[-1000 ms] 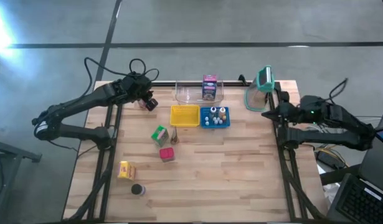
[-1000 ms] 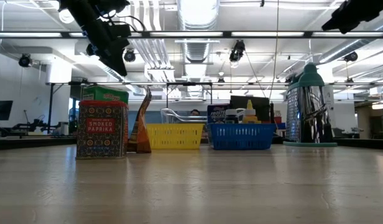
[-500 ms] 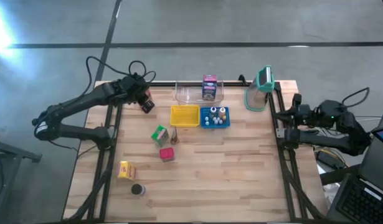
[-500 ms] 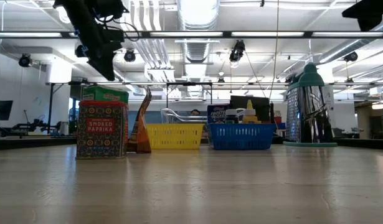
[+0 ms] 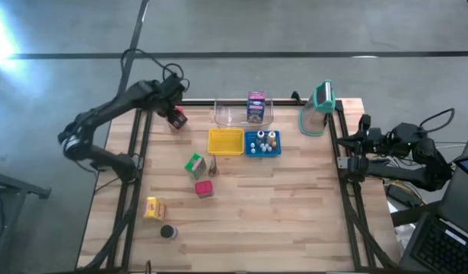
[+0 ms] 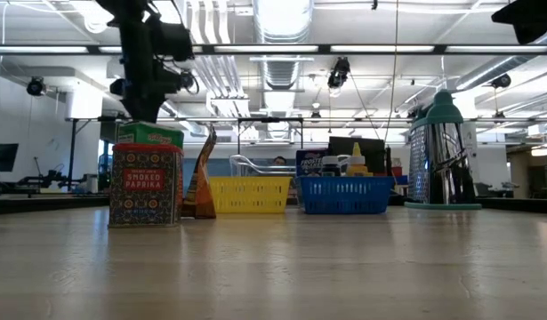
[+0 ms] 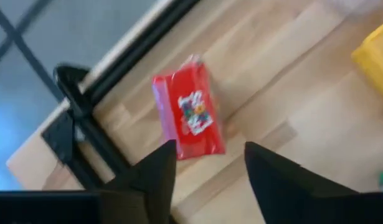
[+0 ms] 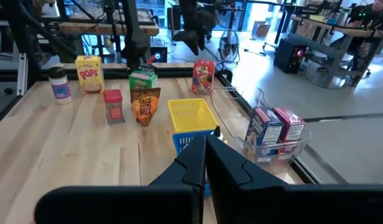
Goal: Pick & Place Kitchen Items
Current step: Put the red cereal box into the transparent bin
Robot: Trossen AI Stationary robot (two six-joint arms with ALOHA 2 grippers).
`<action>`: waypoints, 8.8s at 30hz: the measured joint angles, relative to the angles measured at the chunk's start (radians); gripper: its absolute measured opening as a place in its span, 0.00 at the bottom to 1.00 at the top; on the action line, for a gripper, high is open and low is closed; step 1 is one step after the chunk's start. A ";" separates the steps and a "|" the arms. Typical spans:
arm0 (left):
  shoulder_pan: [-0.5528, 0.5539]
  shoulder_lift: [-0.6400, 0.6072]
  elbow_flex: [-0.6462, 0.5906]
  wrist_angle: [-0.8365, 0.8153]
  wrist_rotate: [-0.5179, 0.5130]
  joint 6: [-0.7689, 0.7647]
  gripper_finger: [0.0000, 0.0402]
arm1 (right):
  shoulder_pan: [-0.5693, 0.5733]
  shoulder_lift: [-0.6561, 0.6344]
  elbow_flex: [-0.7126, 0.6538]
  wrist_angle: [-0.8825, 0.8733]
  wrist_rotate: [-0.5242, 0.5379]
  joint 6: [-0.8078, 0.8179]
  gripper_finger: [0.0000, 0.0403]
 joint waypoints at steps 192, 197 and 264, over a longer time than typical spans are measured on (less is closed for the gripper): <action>-0.116 0.957 0.822 0.234 0.153 0.633 0.48 | 0.000 -0.002 0.000 -0.001 0.001 0.000 0.02; -0.121 0.963 0.822 0.235 0.134 0.623 0.48 | 0.000 -0.002 0.000 -0.001 0.001 0.000 0.02; -0.138 0.954 0.923 0.162 0.063 0.644 0.66 | 0.000 -0.002 0.000 -0.001 0.001 0.000 0.02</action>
